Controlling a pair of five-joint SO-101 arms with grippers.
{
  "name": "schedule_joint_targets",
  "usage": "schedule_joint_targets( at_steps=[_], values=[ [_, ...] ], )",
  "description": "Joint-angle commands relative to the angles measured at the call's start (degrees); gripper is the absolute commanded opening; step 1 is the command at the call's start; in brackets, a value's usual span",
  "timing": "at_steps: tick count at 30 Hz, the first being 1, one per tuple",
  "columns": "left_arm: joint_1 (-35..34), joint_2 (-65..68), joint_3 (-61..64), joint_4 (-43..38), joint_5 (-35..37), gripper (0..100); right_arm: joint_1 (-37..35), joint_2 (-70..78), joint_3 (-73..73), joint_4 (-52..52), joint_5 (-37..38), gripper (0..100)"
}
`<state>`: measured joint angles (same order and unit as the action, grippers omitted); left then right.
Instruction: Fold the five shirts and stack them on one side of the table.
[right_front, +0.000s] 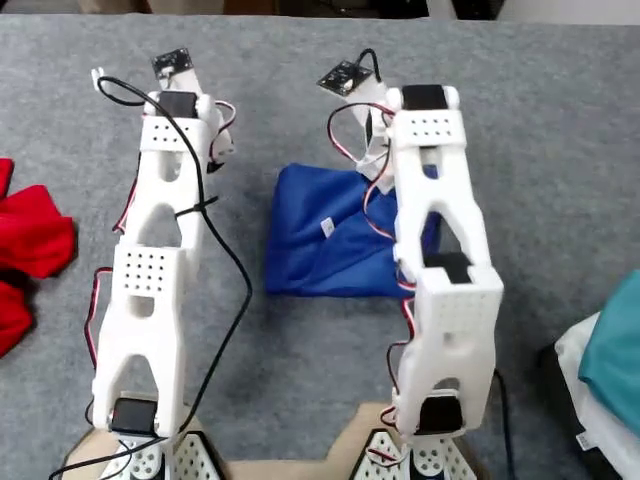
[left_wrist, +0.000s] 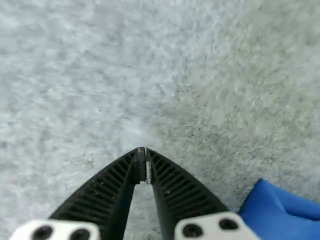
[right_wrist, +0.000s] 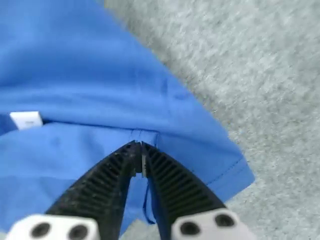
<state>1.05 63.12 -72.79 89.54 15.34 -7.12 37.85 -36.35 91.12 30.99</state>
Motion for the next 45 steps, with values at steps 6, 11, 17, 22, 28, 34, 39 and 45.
schedule_joint_targets(
  at_steps=[6, 11, 17, 22, 28, 34, 39, 45],
  values=[
    [-0.53, -0.84, -4.66, -0.18, -0.18, 2, 3.47, 4.53, -5.85, 6.86, 3.25, 0.5],
    [-0.26, -0.84, -4.57, -0.18, -0.26, 2, 7.16, 6.11, -4.35, 8.35, 3.96, 0.5],
    [-0.26, -0.75, -4.57, -0.53, -0.26, 2, 8.84, 5.14, -0.4, 10.9, 6.59, 0.5],
    [-0.26, -0.75, -4.57, -0.53, -0.26, 2, 9.01, -0.75, 8.13, 10.37, 6.86, 0.5],
    [-0.26, -0.75, -4.57, -0.53, -0.26, 2, 11.91, -8.48, 24.48, 4.13, 8.7, 0.5],
    [-0.26, -0.66, -4.48, -0.53, -0.26, 2, 19.3, -16.84, 38.29, -1.23, 13.01, 0.5],
    [-0.26, -0.66, -4.48, -0.53, -0.26, 2, 20.7, -23.08, 41.89, -2.9, 15.65, 0.5],
    [-0.18, 1.45, -5.01, -0.44, -0.26, 2, 10.95, -26.51, 34.59, -3.69, 12.22, 0.5]
  ],
)
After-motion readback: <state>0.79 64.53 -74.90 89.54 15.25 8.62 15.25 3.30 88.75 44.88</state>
